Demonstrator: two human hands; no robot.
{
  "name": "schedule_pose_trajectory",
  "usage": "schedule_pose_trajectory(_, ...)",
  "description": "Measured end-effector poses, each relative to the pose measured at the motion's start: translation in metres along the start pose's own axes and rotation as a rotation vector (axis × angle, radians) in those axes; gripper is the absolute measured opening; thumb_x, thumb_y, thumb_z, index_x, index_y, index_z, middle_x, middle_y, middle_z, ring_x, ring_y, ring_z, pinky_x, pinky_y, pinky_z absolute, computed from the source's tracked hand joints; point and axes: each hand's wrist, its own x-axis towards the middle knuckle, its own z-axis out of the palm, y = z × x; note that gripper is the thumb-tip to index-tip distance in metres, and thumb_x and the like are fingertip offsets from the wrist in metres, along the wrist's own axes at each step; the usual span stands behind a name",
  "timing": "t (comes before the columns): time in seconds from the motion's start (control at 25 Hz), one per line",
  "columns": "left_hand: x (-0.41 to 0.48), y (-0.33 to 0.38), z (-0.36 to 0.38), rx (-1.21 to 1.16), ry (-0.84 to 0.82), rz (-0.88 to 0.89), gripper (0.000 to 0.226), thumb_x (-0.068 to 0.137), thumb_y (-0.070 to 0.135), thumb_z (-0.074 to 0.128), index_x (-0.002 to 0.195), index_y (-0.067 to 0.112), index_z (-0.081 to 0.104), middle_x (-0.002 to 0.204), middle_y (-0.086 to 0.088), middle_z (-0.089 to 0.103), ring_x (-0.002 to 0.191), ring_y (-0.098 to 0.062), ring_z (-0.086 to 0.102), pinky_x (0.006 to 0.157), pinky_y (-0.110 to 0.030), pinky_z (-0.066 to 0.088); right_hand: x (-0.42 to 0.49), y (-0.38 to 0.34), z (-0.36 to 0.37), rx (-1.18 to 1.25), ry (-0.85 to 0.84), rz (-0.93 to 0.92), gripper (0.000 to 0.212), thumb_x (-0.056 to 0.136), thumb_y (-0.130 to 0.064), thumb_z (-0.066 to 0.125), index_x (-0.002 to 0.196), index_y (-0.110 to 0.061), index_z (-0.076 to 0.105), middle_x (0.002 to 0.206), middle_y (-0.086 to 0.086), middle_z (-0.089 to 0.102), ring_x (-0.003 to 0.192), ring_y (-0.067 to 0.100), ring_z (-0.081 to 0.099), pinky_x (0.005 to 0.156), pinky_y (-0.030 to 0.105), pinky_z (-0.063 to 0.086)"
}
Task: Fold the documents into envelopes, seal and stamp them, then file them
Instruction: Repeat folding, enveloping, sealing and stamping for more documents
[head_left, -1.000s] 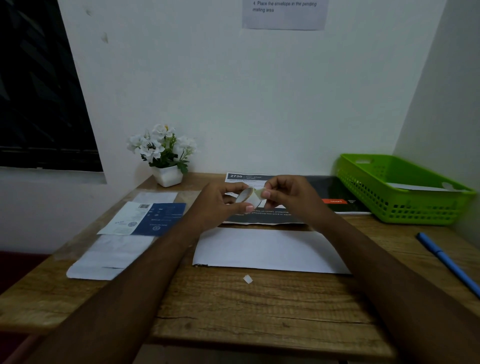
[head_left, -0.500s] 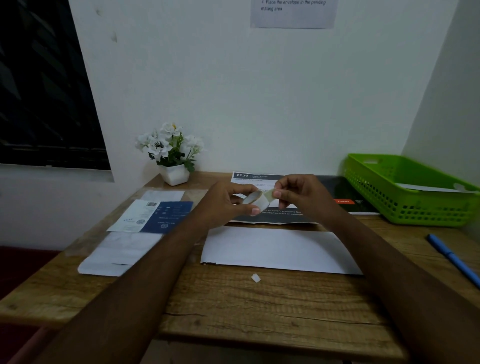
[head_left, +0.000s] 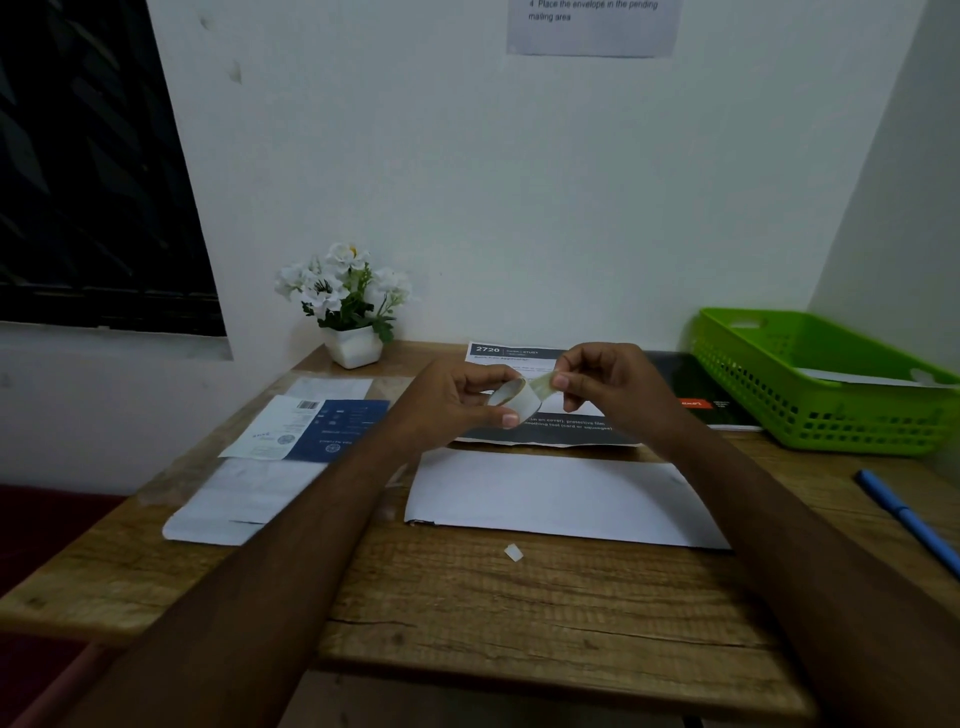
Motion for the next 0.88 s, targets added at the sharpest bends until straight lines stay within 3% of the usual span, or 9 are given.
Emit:
schedule_pose_trajectory(0.08,0.0,0.0,-0.001,0.011,-0.003,0.002,0.046,0.069,0.003,0.08,0.105,0.026,0.067,0.094,0.019,0.071,0.089,-0.001,0.068,0.077,-0.013,0.051,0.0,0.0,-0.002,0.004,0.005,-0.006,0.004,0.088,-0.003,0.063,0.087,-0.004,0.067,0.065,0.003,0.064,0.058,0.008,0.061,0.063,0.019,0.053)
schedule_pose_trajectory(0.28,0.0,0.0,-0.001,0.026,0.008,0.015,0.049,0.068,0.006,0.081,0.111,0.021,0.065,0.108,0.001,0.071,0.094,-0.007,0.068,0.084,-0.02,0.053,-0.001,-0.002,-0.002,-0.011,-0.007,-0.001,0.008,0.089,-0.002,0.062,0.085,-0.008,0.065,0.068,0.001,0.064,0.058,0.008,0.063,0.063,0.019,0.054)
schedule_pose_trajectory(0.48,-0.011,-0.012,-0.021,0.077,0.032,-0.036,0.054,0.065,0.001,0.082,0.112,0.02,0.065,0.106,0.007,0.069,0.099,-0.004,0.065,0.083,-0.015,0.052,-0.002,0.01,-0.036,0.366,0.357,0.096,0.018,0.097,-0.003,0.049,0.082,-0.011,0.053,0.056,-0.002,0.06,0.045,0.015,0.063,0.047,0.025,0.055)
schedule_pose_trajectory(0.64,-0.012,-0.011,-0.032,0.088,0.202,-0.039,0.055,0.065,0.003,0.082,0.112,0.024,0.061,0.101,0.015,0.064,0.088,0.013,0.062,0.071,-0.007,0.049,-0.011,0.027,-0.038,0.289,0.298,0.173,0.014,0.092,0.003,0.055,0.082,-0.007,0.056,0.055,0.002,0.065,0.042,0.015,0.063,0.042,0.022,0.052)
schedule_pose_trajectory(0.88,-0.011,-0.014,-0.029,0.168,0.292,-0.045,0.053,0.065,0.01,0.083,0.114,0.017,0.064,0.102,0.008,0.066,0.086,-0.003,0.064,0.07,-0.017,0.055,-0.004,0.033,-0.024,0.325,0.194,0.12,0.011,0.086,0.005,0.063,0.083,-0.005,0.066,0.068,0.001,0.071,0.057,0.015,0.069,0.054,0.024,0.057)
